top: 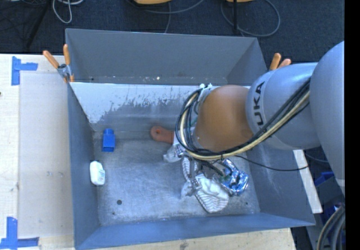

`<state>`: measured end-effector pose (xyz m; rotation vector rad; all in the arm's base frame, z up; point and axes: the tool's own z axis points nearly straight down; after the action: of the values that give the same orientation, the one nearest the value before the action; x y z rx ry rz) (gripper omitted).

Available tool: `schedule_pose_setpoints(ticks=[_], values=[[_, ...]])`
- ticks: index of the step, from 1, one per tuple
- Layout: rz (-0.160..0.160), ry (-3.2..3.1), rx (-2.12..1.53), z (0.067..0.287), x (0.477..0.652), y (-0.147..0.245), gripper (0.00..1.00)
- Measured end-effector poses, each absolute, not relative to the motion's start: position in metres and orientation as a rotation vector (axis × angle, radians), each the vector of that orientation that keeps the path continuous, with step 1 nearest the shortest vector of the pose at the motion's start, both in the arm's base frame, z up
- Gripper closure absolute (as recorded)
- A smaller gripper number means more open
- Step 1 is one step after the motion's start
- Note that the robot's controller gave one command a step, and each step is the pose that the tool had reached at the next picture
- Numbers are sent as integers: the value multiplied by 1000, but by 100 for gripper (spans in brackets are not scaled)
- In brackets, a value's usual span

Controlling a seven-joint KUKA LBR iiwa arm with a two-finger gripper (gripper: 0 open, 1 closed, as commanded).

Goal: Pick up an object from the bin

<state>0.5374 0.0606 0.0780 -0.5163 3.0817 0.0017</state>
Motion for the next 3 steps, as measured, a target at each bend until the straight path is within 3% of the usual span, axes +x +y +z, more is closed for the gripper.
schedule_pose_setpoints(ticks=[2, 3], values=[[0, 3068, -586, 78, 535, 63, 0], [-1, 3034, -909, 79, 573, -28, 100]])
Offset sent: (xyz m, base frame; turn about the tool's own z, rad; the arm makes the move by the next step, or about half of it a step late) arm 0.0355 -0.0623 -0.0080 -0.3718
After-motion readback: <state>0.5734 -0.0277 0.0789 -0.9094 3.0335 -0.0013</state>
